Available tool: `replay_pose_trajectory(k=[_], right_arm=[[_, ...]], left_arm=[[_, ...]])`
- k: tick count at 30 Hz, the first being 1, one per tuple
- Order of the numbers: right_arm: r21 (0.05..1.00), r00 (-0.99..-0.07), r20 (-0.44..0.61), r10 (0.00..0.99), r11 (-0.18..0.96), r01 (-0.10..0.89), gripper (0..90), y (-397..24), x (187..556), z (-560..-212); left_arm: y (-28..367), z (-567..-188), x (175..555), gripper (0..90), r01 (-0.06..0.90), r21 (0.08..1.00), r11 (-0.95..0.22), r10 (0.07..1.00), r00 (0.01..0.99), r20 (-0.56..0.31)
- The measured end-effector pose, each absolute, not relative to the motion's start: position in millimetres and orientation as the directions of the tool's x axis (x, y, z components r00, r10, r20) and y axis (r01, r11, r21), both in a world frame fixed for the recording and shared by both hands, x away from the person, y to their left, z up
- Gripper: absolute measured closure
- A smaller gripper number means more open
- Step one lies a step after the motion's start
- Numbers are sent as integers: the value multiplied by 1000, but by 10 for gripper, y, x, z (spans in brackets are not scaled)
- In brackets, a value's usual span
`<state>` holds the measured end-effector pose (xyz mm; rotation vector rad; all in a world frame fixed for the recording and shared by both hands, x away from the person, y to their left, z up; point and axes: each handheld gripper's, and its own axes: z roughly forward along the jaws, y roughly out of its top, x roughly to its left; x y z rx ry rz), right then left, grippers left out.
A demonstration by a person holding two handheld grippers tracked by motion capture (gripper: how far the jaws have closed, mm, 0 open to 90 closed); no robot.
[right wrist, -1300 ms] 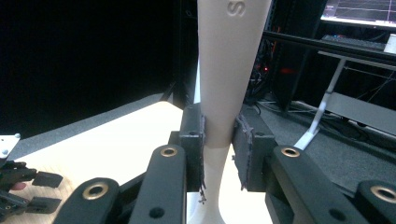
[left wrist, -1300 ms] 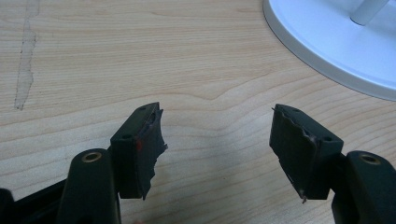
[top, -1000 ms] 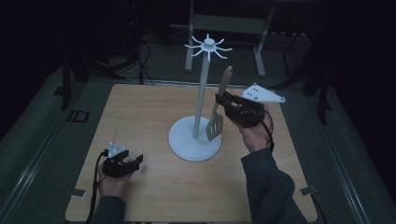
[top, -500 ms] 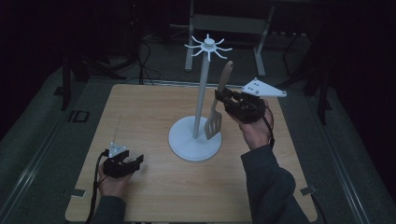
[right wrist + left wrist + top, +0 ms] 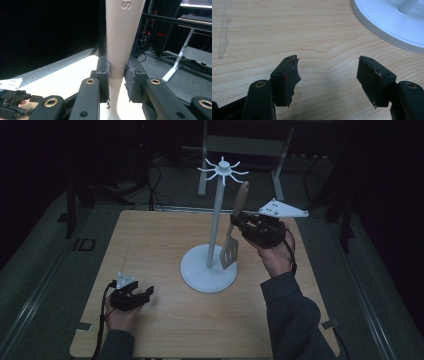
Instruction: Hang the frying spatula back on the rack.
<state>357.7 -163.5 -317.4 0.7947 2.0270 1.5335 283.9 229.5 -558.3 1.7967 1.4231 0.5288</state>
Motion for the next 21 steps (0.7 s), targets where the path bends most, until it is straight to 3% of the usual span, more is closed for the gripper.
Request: replay_pose_trajectory(k=[21], right_arm=[[951, -743, 10, 669, 223, 214, 745, -1643, 3725, -3159]], left_arm=[[2297, -5583, 2840, 338, 627, 775, -79, 947, 290, -139]])
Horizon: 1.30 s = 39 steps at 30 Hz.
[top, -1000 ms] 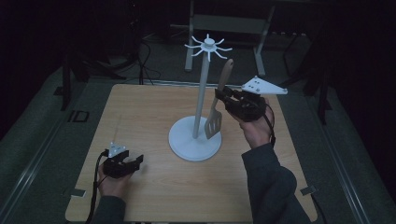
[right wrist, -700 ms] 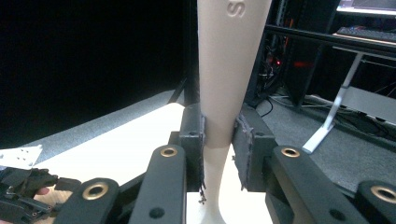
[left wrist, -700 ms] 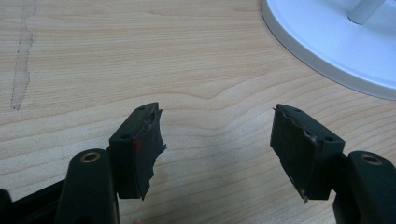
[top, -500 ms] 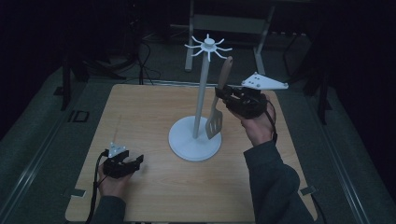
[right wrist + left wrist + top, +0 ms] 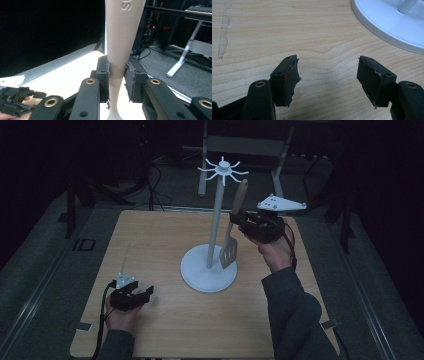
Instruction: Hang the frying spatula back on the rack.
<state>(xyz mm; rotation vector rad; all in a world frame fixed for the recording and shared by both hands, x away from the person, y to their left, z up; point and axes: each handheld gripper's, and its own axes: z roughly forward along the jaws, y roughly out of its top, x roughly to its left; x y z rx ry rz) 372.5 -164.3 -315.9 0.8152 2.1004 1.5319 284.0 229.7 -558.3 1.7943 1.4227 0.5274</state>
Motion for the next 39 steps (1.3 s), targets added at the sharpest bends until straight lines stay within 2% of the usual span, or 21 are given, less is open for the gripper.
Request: replay_pose_trajectory(k=[39], right_arm=[[938, -742, 13, 670, 248, 240, 741, -1444, 3862, -3167]], left_arm=[[2307, -5575, 2836, 337, 625, 778, -72, 947, 287, -143]])
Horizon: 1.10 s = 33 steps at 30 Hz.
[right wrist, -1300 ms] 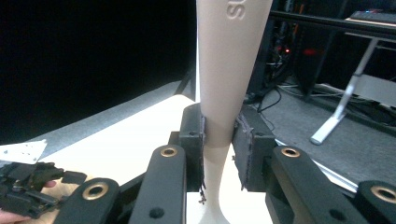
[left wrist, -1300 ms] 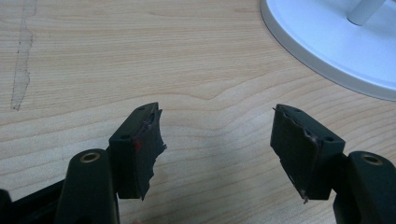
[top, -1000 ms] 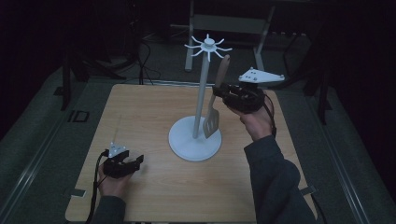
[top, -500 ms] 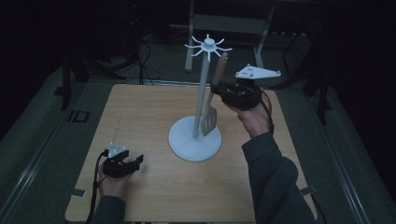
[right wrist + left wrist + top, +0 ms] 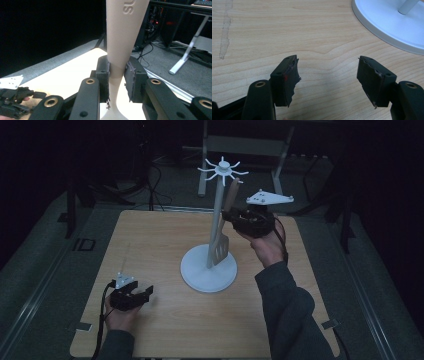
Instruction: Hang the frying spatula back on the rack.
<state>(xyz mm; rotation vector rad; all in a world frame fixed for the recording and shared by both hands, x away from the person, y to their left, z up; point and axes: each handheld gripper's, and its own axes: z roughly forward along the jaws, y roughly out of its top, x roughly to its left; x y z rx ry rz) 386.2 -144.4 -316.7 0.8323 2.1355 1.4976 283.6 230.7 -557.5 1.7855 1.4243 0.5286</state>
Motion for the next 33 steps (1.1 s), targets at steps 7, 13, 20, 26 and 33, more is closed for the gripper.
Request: replay_pose_trajectory(k=[7, 13, 20, 26, 33], right_arm=[[947, -732, 18, 681, 224, 231, 629, -1510, 3848, -3210], [951, -722, -12, 691, 232, 206, 460, -1537, 3807, -3249], [949, -704, -24, 710, 237, 207, 372, -1599, 3790, -3311], [943, -691, -54, 721, 264, 202, 364, -1673, 3745, -3370], [931, -677, -86, 731, 300, 205, 357, -1852, 3643, -3541]], left_arm=[[2308, -5577, 2838, 337, 625, 777, -72, 947, 287, -143], [2308, -5577, 2837, 337, 625, 777, -75, 947, 288, -141], [2308, -5576, 2836, 337, 625, 777, -73, 948, 286, -142], [2303, -5578, 2837, 335, 626, 777, -75, 948, 287, -139], [2302, -5581, 2838, 334, 623, 779, -73, 948, 286, -140]])
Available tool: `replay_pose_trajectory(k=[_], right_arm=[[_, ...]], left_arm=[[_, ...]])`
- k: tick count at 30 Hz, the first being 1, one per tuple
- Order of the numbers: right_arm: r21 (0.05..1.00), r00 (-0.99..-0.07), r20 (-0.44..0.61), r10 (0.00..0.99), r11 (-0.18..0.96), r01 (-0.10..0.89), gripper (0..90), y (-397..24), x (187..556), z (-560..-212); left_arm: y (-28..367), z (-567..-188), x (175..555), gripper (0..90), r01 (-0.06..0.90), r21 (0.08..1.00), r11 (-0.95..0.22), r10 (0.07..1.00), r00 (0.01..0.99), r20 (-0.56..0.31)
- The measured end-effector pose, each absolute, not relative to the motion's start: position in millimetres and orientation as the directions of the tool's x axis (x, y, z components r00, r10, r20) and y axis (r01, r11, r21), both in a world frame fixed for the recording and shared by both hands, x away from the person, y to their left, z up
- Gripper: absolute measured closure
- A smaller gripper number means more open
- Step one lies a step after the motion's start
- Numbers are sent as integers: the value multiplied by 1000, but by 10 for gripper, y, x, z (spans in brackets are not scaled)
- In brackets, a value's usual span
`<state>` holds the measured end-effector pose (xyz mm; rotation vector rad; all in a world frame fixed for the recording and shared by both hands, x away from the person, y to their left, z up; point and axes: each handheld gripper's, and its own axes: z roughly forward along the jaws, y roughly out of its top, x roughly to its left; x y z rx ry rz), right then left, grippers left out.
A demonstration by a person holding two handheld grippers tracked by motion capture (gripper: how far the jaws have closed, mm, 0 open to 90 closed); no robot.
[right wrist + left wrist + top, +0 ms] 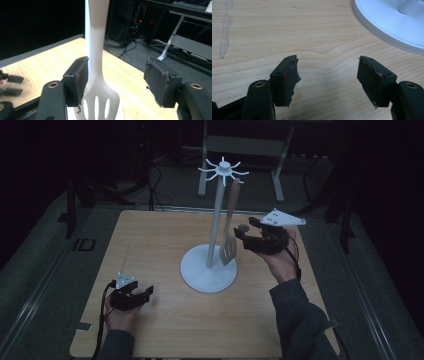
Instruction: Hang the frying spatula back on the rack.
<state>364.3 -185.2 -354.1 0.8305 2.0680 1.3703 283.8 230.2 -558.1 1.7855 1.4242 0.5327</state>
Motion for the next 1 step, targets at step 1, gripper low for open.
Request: replay_pose_trajectory(k=[1], right_arm=[[931, -675, -79, 734, 297, 214, 355, -1908, 3619, -3608]], left_arm=[[2306, -5580, 2838, 334, 624, 778, -72, 948, 285, -141]])
